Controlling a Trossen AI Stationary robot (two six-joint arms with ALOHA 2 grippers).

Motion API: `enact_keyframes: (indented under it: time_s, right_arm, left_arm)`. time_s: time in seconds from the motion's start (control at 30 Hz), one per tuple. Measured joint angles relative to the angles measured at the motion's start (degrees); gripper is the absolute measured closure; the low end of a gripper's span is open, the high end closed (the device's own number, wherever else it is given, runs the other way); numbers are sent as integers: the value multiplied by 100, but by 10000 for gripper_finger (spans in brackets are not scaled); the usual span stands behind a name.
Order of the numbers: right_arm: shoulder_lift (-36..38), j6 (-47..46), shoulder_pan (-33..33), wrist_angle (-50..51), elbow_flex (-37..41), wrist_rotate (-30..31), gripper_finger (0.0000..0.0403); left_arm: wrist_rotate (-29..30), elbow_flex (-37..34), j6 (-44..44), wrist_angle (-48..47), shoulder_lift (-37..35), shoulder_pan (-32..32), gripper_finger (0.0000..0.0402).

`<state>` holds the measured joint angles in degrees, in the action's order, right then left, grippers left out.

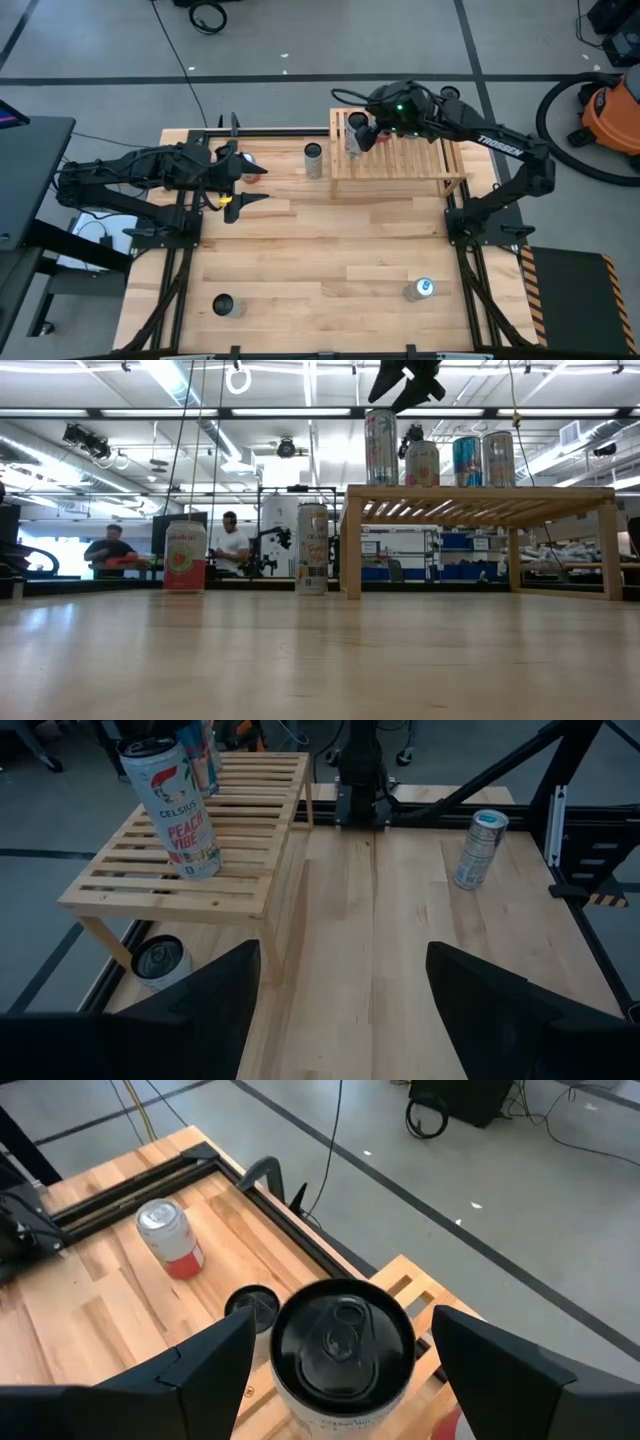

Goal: Place canned beverage on shelf
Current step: Put the top white-pink soda can on the shelf

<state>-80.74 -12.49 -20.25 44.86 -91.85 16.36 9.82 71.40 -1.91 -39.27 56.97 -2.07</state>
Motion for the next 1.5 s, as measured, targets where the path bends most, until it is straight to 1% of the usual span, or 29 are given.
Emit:
enact_keyframes:
  time_s: [0.27, 0.47, 0.77, 0.87, 1.13, 1.2, 1.5]
  right_arm:
    - [-107, -2, 0, 36, 4, -2, 91]
    - [-166, -90, -20, 288, 9, 26, 91]
    - [-167, -90, -33, 263, 13, 33, 92]
    - [-167, -90, -61, 261, 13, 25, 101]
    - [-165, -25, -61, 254, 13, -20, 147]
    - [-162, 35, -62, 252, 13, -115, 149]
    - [-143, 350, -161, 446, -7, -186, 145]
  left_arm:
    - [0, 0, -4, 2, 0, 0, 115]
    - [0, 0, -6, 4, 2, 2, 115]
    - [0, 0, -13, 2, 2, 0, 115]
    - [-1, 0, -13, 3, 2, 0, 115]
    - [0, 0, -10, 2, 2, 1, 115]
    - [0, 0, -9, 2, 2, 1, 115]
    - [0, 0, -9, 2, 2, 1, 115]
